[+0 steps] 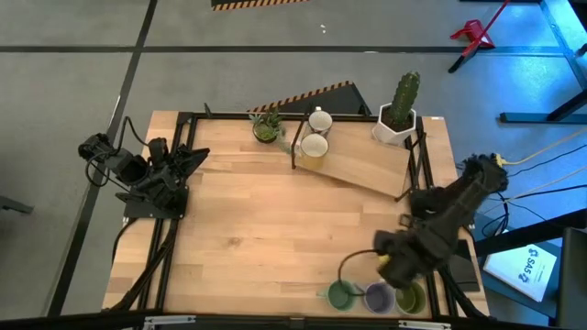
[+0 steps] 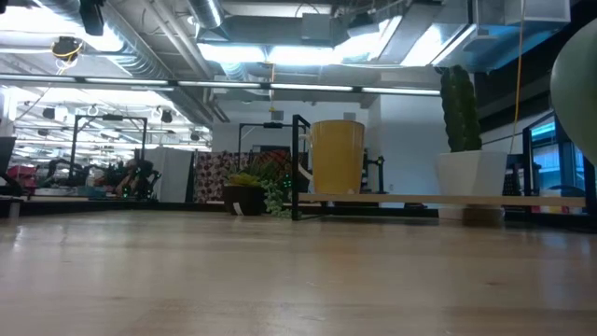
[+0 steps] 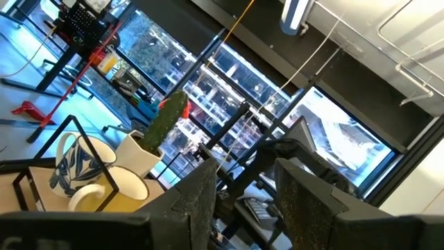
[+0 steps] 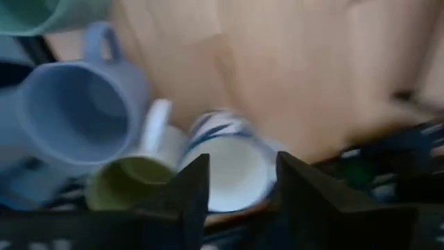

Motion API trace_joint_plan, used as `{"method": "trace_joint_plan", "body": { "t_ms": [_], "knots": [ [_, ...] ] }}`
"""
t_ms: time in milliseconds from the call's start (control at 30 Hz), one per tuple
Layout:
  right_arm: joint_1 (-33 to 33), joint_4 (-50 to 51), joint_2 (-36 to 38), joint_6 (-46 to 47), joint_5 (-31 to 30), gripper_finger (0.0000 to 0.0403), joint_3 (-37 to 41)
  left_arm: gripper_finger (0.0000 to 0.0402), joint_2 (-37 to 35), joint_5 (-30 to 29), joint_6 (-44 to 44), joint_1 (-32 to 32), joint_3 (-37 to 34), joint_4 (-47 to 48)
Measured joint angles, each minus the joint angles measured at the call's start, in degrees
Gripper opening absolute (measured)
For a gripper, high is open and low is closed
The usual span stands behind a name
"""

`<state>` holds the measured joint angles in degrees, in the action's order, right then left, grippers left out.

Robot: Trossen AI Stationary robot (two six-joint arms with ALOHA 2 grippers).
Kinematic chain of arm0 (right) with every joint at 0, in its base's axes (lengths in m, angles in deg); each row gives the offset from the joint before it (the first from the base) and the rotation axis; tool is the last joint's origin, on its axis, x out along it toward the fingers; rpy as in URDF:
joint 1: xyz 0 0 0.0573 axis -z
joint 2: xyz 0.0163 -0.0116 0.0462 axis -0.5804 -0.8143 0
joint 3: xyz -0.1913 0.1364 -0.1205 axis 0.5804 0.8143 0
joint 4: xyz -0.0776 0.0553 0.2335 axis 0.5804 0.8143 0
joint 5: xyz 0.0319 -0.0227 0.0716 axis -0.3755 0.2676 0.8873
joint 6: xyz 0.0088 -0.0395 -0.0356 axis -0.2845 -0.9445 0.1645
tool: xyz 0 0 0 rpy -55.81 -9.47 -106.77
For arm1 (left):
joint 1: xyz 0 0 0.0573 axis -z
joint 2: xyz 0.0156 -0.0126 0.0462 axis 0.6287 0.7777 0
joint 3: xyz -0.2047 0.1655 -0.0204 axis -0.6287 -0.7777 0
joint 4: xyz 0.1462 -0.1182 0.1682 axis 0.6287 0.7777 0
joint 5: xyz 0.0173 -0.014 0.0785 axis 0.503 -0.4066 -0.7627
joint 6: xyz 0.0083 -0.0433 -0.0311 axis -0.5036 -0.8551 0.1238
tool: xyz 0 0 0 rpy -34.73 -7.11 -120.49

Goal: Place coffee mugs
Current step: Put the blue patterned mug on the shelf

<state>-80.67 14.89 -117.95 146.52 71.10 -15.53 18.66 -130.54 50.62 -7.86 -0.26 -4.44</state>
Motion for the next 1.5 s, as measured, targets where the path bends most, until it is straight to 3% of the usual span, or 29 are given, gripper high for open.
{"method": "trace_joint_plan", "body": {
  "t_ms": [200,333,600,1000,1133,1367,1500],
  "knots": [
    [-9.7,-16.2,4.7,22.2,-3.6,0.0200,9.8,0.0142,0.0,0.0,0.0,0.0,0.0,0.2],
    [-11.2,-19.8,3.1,23.3,0.4,0.0206,13.1,0.0142,0.0,0.0,0.0,0.0,0.0,0.3],
    [-10.3,-19.8,2.4,23.4,-2.4,0.0207,17.3,0.0142,0.0,0.0,0.0,0.0,0.0,0.4],
    [-10.3,-25.6,2.4,23.3,-1.2,0.0206,24.2,0.0142,0.0,0.0,0.0,0.0,0.0,0.4],
    [-9.8,-26.6,2.4,23.7,-0.7,0.0172,25.0,0.0142,0.0,-0.4,0.0,0.0,0.0,0.4],
    [-8.2,-25.9,2.4,23.7,0.2,0.0023,25.0,0.0142,0.0,-2.0,0.0,0.0,0.0,0.6],
    [-7.4,-25.9,2.5,23.4,-0.6,0.0017,25.0,0.0142,0.0,-2.0,0.1,0.0,0.0,0.6]
  ]
}}
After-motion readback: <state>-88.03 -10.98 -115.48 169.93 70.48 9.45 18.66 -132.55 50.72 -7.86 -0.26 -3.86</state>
